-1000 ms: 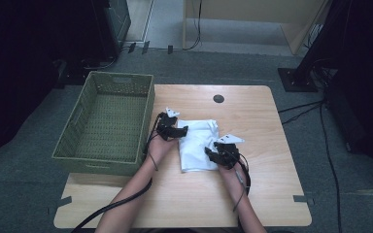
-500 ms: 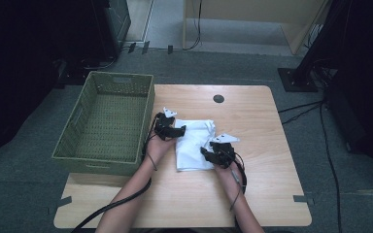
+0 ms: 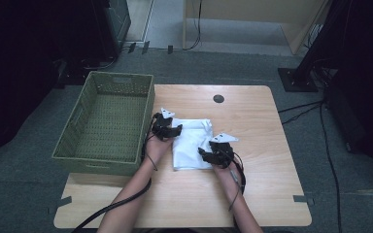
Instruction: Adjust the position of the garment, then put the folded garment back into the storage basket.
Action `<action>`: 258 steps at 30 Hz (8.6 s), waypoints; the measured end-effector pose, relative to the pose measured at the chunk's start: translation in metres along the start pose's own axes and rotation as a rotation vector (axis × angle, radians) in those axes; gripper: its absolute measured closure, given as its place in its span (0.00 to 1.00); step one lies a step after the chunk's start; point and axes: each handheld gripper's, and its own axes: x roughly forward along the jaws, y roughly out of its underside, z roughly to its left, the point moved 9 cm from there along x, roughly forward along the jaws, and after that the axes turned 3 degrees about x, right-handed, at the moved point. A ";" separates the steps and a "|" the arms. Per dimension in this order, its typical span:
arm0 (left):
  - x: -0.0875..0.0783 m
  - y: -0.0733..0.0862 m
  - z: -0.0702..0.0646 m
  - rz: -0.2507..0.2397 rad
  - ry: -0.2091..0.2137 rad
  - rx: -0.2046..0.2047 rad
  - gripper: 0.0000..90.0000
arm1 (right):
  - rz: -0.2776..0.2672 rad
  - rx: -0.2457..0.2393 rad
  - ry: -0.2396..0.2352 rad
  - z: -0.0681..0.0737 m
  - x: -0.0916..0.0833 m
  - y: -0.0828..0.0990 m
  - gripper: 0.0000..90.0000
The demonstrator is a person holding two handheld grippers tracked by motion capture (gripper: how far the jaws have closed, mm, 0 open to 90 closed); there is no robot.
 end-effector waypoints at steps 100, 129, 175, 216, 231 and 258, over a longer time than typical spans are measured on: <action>-0.040 -0.068 -0.020 0.008 0.121 -0.052 0.97 | -0.010 -0.091 -0.106 0.042 -0.044 -0.055 0.93; -0.084 -0.111 0.004 -0.016 0.095 -0.030 0.97 | -0.080 -0.145 -0.133 0.064 -0.066 -0.108 0.93; -0.141 -0.125 0.075 -0.049 0.002 -0.081 0.97 | -0.102 -0.230 -0.220 0.128 -0.045 -0.162 0.93; -0.163 -0.101 0.152 -0.048 -0.103 -0.133 0.97 | -0.093 -0.280 -0.298 0.188 0.011 -0.181 0.93; -0.162 -0.085 0.171 -0.053 -0.129 -0.155 0.97 | -0.095 -0.282 -0.314 0.200 0.028 -0.183 0.93; -0.156 -0.053 0.208 -0.001 -0.179 -0.192 0.97 | -0.038 -0.297 -0.346 0.221 0.065 -0.169 0.93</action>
